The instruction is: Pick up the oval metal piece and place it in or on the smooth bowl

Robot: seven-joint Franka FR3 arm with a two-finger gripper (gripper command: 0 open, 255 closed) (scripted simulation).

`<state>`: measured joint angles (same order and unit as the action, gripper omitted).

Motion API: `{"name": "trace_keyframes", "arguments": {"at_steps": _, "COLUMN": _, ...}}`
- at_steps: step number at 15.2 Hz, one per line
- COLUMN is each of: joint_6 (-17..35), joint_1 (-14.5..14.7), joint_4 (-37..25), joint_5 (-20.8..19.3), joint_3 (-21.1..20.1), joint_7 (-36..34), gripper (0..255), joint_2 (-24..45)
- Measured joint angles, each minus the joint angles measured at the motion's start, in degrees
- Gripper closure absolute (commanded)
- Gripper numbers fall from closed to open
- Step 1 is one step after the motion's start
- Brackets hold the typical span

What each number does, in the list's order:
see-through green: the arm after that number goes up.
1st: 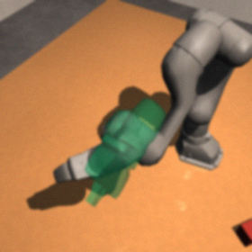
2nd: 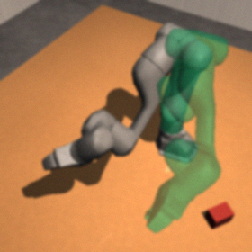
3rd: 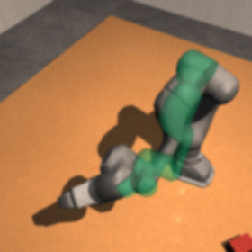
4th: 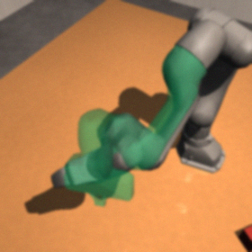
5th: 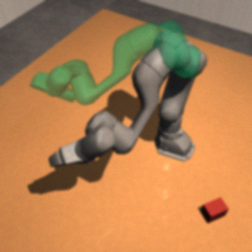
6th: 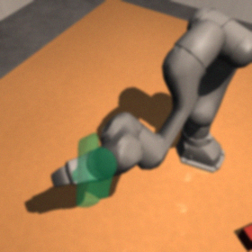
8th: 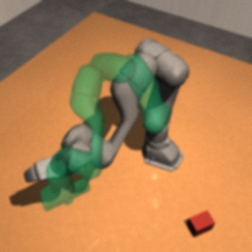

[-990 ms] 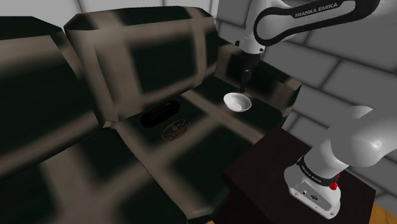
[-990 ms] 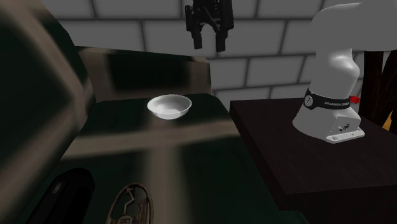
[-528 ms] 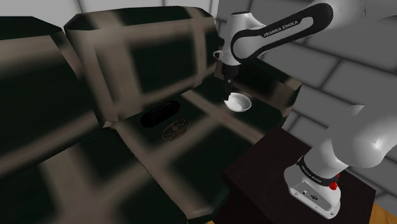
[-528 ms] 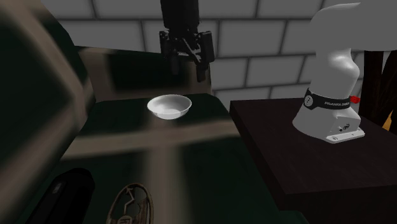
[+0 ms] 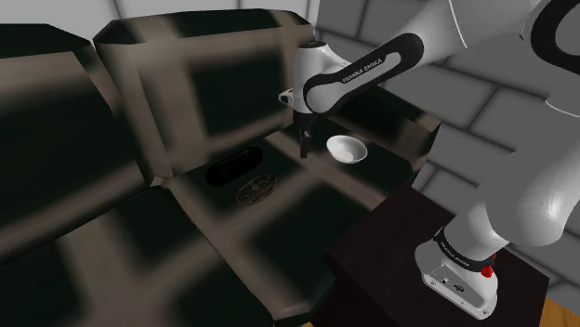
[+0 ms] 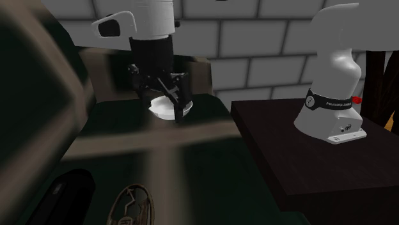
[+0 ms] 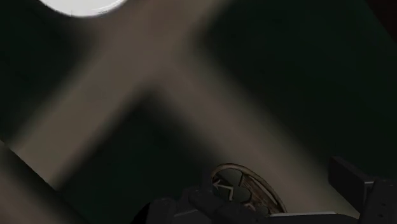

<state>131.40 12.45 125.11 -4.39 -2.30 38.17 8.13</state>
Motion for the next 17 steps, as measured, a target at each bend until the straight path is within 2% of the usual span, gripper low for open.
{"name": "trace_keyframes", "arguments": {"at_steps": 8, "joint_6": 6.6, "joint_1": 3.7, "joint_4": -10.3, "joint_5": -5.8, "joint_3": -2.3, "joint_7": 4.2, "gripper": 0, "joint_2": 14.8}}
{"name": "trace_keyframes", "arguments": {"at_steps": 17, "joint_6": 11.0, "joint_1": 9.6, "joint_4": -23.4, "joint_5": -13.1, "joint_3": -3.4, "joint_7": 8.1, "gripper": 0, "joint_2": 30.1}}
